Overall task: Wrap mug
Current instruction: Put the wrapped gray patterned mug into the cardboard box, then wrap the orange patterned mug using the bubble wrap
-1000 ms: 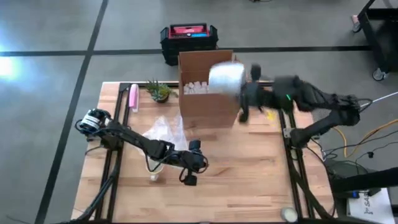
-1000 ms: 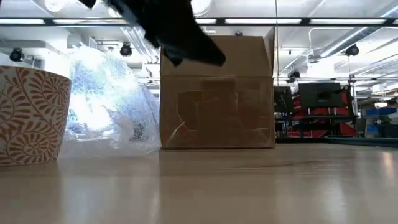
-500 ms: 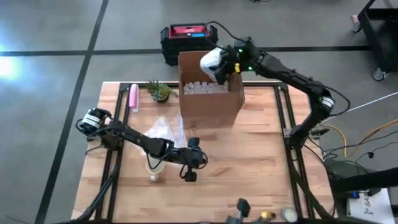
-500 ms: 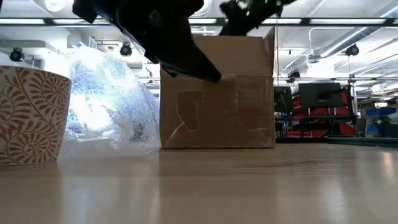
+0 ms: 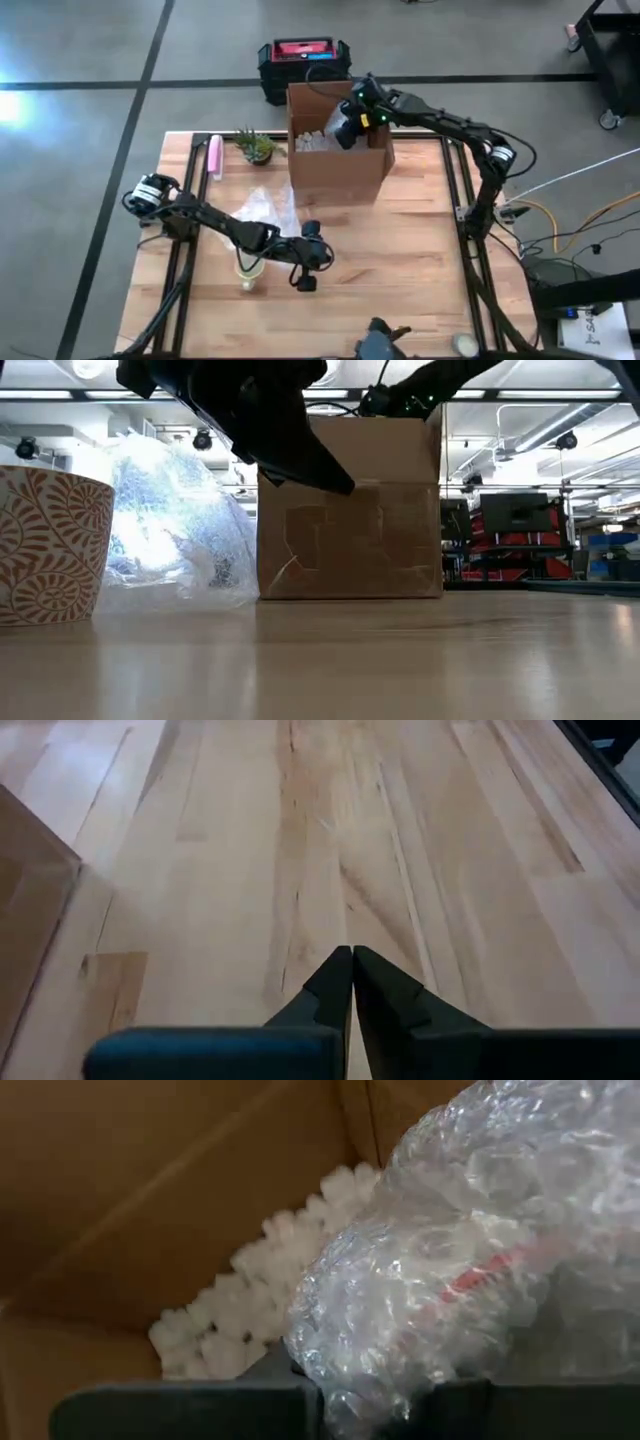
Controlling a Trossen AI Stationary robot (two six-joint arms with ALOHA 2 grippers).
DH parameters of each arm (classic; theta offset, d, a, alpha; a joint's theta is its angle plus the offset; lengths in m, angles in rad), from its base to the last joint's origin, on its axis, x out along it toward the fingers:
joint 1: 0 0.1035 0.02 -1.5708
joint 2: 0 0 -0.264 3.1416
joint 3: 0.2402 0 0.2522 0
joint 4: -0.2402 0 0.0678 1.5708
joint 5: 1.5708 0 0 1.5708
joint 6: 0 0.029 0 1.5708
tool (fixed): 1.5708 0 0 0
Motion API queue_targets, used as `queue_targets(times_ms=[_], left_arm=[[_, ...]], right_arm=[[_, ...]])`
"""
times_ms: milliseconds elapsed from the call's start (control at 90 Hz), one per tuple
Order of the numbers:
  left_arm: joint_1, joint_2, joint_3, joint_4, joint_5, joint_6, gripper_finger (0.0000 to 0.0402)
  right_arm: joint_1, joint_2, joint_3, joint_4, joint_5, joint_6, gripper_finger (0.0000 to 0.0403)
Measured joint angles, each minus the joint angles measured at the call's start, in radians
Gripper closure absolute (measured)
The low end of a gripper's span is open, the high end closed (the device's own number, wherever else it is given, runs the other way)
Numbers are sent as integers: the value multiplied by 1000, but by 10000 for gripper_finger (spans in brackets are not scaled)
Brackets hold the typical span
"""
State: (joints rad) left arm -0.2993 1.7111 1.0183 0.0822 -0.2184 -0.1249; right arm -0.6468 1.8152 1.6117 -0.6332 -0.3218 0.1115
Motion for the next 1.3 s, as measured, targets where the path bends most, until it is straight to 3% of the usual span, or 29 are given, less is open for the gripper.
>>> queue_targets(times_ms=[122, 378, 633, 844, 956, 1122, 1300], left_arm=[[0, 0, 0, 1, 0, 0, 402], [0, 0, 0, 1, 6, -5, 402], [0, 0, 0, 2, 19, -16, 402], [0, 0, 0, 1, 19, -19, 402], [-1, 0, 0, 2, 18, -19, 402], [-10, -3, 0, -3, -19, -14, 402], [-37, -54, 18, -58, -35, -28, 402]], right_arm=[[7, 19, 1, -42, 1, -13, 330], [16, 10, 9, -87, -42, -21, 214], [20, -77, 215, -267, -49, -114, 145], [43, -131, 422, -468, -46, -132, 121], [83, -192, 447, -547, -45, -155, 117], [206, -293, 377, -597, -45, -138, 124], [417, -436, 179, -575, -42, -99, 140]])
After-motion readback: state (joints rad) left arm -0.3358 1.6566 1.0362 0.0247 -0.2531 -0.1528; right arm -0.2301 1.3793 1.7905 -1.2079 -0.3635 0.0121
